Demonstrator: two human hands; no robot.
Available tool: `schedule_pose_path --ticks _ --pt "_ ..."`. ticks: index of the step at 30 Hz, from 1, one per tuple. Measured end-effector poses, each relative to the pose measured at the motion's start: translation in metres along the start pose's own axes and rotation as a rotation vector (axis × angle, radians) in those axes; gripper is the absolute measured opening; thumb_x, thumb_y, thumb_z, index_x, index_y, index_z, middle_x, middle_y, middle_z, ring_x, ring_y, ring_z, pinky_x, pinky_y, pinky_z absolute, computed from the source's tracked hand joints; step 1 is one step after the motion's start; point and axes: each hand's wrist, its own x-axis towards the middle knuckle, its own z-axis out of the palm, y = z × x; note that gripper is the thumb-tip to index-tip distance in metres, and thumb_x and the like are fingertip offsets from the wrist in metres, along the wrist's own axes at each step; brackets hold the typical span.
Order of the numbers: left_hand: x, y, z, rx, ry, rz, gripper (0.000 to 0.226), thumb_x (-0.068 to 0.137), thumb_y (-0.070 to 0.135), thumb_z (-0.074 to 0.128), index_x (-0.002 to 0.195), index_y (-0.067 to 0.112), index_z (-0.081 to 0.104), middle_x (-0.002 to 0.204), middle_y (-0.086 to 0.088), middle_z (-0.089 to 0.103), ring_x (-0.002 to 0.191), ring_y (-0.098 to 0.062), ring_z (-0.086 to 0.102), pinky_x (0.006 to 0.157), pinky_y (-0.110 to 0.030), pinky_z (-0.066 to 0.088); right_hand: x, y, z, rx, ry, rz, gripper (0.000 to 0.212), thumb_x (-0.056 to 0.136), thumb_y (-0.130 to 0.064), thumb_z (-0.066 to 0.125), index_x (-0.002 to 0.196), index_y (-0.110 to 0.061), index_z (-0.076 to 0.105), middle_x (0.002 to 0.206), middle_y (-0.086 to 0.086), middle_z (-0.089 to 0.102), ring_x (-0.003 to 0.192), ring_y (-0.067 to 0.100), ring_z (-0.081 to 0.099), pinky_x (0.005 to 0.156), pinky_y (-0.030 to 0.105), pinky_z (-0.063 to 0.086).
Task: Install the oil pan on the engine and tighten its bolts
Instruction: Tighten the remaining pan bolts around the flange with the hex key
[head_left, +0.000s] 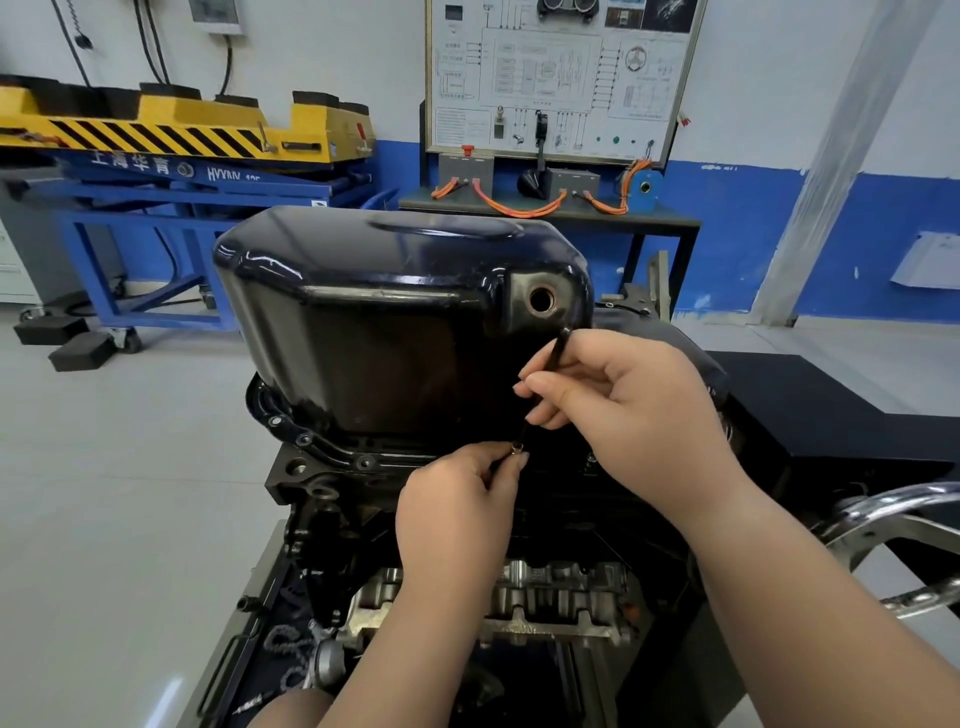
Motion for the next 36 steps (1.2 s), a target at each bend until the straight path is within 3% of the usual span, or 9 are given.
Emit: schedule_pose_path --ticks 7,15,18,21,26,30,36 --pt "0.001 0.000 0.000 0.011 -0.009 -0.020 0.021 0.083 0.040 0.065 0.098 0.026 0.073 0.051 0.014 0.052 0.047 -0.001 0.051 0.044 -0.012 0.034 -0.007 0.009 0.011 0.127 0.165 0.009 0.012 0.083 -0.010 0.066 0.079 -0.021 0.069 0.075 -0.001 0.070 0.059 0.007 0.065 0.060 0.015 0.051" --pt "0.002 -0.001 0.000 0.009 -0.036 -0.018 0.019 0.085 0.040 0.063 0.097 0.030 0.072 0.048 0.013 0.046 0.046 -0.003 0.045 0.045 -0.018 0.031 -0.014 0.017 0.015 0.100 0.076 0.011 0.027 0.089 0.000 0.056 0.093 -0.024 0.068 0.084 -0.005 0.072 0.070 0.008 0.067 0.068 0.017 0.052" --pt "0.002 -0.002 0.000 0.023 -0.026 -0.008 0.020 0.085 0.041 0.062 0.097 0.029 0.072 0.046 0.014 0.042 0.044 -0.002 0.042 0.044 -0.016 0.027 -0.015 0.017 0.019 0.104 0.094 0.019 0.022 0.085 -0.003 0.062 0.087 -0.022 0.071 0.078 -0.003 0.072 0.068 0.009 0.068 0.068 0.021 0.055" --pt "0.002 -0.001 0.001 0.017 -0.020 -0.012 0.020 0.084 0.041 0.063 0.098 0.029 0.072 0.046 0.015 0.043 0.044 -0.001 0.043 0.043 -0.013 0.027 -0.015 0.016 0.023 0.119 0.163 0.012 0.019 0.080 -0.005 0.070 0.076 -0.023 0.069 0.068 -0.008 0.069 0.061 0.008 0.066 0.062 0.018 0.053" --pt "0.001 0.000 0.001 0.006 -0.009 -0.021 0.020 0.084 0.042 0.062 0.096 0.029 0.072 0.048 0.014 0.048 0.044 -0.002 0.047 0.042 -0.011 0.028 -0.016 0.020 0.032 0.099 0.315 0.028 0.024 0.074 -0.014 0.077 0.063 -0.022 0.057 0.063 -0.004 0.066 0.054 0.008 0.064 0.055 0.015 0.050" --pt "0.001 0.000 0.001 0.022 -0.013 -0.020 0.020 0.085 0.041 0.060 0.096 0.028 0.072 0.049 0.014 0.049 0.045 -0.001 0.047 0.043 -0.015 0.028 -0.019 0.025 0.039 0.000 0.353 -0.002 0.017 0.081 -0.018 0.071 0.074 -0.021 0.056 0.068 -0.006 0.065 0.061 0.012 0.066 0.060 0.025 0.053" --pt "0.002 -0.001 0.002 0.037 -0.019 -0.018 0.020 0.085 0.040 0.061 0.095 0.027 0.072 0.049 0.011 0.049 0.045 -0.003 0.048 0.043 -0.019 0.034 -0.021 0.024 0.033 -0.004 0.180 -0.072 0.026 0.092 -0.007 0.052 0.101 -0.029 0.061 0.087 -0.011 0.069 0.072 0.006 0.066 0.070 0.015 0.052"
